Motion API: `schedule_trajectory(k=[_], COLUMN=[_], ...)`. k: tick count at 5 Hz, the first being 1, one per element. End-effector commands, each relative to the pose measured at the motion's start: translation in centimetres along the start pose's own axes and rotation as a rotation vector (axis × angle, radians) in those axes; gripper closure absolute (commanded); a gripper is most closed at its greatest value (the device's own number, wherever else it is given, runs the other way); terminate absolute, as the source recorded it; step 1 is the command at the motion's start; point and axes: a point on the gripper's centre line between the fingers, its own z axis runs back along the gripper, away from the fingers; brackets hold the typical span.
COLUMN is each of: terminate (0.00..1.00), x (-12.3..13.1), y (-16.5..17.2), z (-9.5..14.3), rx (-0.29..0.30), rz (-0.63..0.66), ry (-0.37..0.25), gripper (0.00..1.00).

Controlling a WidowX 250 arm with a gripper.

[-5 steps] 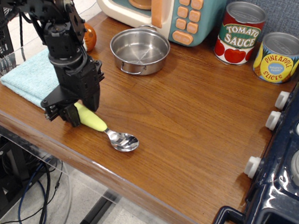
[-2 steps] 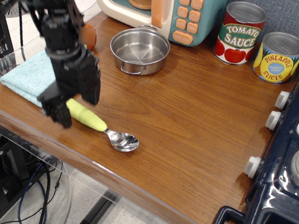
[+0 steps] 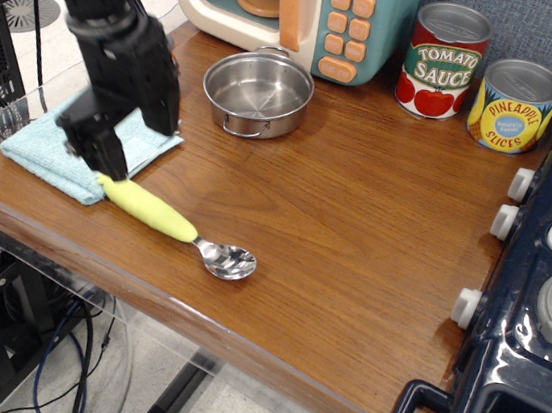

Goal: PICK UP THE SPOON AND PUT NEAR THE WHITE TOWEL

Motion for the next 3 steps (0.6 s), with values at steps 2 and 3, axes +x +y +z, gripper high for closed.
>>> schedule_trajectory(k=[2,3], terminate=[0.00,1.00], x=[-0.59,-0.59], y=[-1.03,-1.03], z=[1.85,1.85], rx=[0.050,0.050], rz=[0.001,0.001], ry=[0.021,0.021], gripper=[0.00,0.00])
